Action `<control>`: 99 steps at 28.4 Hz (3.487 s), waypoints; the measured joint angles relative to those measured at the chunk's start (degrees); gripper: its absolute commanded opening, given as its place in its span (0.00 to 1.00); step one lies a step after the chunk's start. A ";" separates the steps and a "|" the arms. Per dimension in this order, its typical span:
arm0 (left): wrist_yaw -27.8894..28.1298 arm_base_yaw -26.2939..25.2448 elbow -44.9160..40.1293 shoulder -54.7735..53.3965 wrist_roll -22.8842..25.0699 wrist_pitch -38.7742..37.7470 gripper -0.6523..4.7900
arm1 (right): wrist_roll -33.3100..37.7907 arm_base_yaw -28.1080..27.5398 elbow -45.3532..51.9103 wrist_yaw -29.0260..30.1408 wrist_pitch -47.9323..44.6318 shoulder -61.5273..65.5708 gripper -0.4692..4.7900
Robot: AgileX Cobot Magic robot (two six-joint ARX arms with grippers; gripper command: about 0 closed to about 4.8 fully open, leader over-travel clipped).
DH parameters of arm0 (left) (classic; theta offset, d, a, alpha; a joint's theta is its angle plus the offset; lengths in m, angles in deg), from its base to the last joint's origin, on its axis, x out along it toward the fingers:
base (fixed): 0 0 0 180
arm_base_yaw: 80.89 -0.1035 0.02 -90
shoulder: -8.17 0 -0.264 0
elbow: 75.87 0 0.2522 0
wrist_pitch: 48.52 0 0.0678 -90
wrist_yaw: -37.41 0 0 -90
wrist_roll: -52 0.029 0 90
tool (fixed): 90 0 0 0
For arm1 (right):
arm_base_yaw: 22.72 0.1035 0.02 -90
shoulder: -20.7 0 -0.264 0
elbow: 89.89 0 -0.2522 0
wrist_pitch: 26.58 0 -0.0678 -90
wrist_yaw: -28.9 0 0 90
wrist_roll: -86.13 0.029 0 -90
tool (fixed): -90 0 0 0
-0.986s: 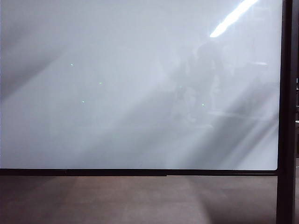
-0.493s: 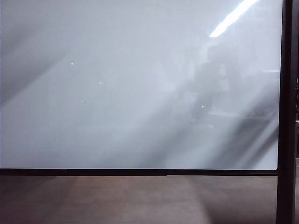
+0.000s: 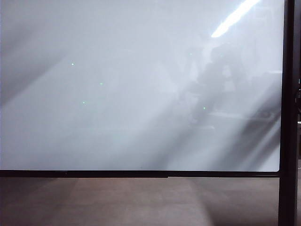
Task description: Reach to the right to find the marker pen, pick it up, and write the number 2 on the whiteboard.
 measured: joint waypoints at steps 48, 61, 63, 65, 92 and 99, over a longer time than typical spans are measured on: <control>-0.02 0.00 0.00 0.00 0.02 -0.48 0.11 | 0.09 0.04 -2.45 -0.02 0.37 3.17 0.36; -0.02 0.00 0.00 0.00 0.02 -0.48 0.11 | 0.61 0.11 -2.45 -0.04 0.37 3.17 0.27; -0.02 0.00 0.00 0.00 0.02 -0.48 0.11 | 0.63 0.11 -2.45 -0.02 0.39 3.17 0.26; -0.02 0.00 0.00 0.00 0.02 -0.48 0.11 | 0.63 0.11 -2.45 0.00 0.42 3.17 0.27; -0.02 0.00 0.00 0.00 0.02 -1.25 0.11 | 0.66 0.20 -2.47 1.27 -0.59 3.17 0.37; -0.02 0.00 0.00 0.00 0.02 -1.33 0.11 | 0.63 0.17 -2.47 1.11 -0.55 3.17 0.19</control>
